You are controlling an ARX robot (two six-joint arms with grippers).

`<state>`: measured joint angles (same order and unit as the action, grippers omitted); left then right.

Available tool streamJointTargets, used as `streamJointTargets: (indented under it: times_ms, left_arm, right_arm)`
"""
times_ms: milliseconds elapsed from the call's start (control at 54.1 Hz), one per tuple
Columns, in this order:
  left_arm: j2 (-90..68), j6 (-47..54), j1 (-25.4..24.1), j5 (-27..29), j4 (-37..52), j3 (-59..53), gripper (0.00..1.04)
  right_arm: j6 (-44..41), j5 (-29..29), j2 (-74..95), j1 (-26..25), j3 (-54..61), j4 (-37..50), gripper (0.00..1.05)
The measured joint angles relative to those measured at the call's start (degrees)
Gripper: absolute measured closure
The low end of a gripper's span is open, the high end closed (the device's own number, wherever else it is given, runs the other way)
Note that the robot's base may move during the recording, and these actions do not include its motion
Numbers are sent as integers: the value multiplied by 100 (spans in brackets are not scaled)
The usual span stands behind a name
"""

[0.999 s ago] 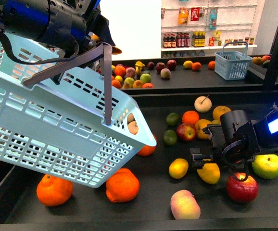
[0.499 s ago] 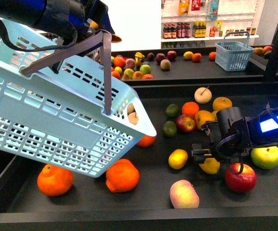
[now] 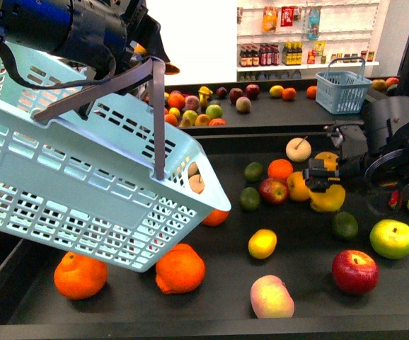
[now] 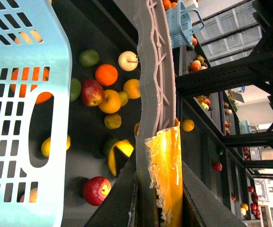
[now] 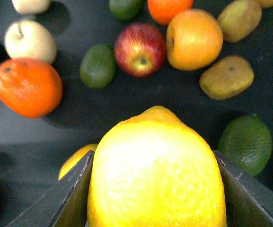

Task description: Pick lemon from shelf

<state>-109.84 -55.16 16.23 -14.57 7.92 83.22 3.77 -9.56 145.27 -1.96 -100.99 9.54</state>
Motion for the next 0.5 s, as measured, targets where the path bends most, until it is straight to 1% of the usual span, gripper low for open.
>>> streamJointTargets:
  times_ms: [129, 240, 499]
  left_arm:
    - [0, 2, 0, 2, 0, 0, 91]
    - [0, 2, 0, 0, 0, 0, 91]
    - [0, 2, 0, 2, 0, 0, 91]
  right_arm:
    - [286, -323, -918, -7, 734, 195, 39]
    - [562, -538, -1403, 77, 1119, 256, 39]
    - [1469, -778, -1969, 527, 1368, 313, 39]
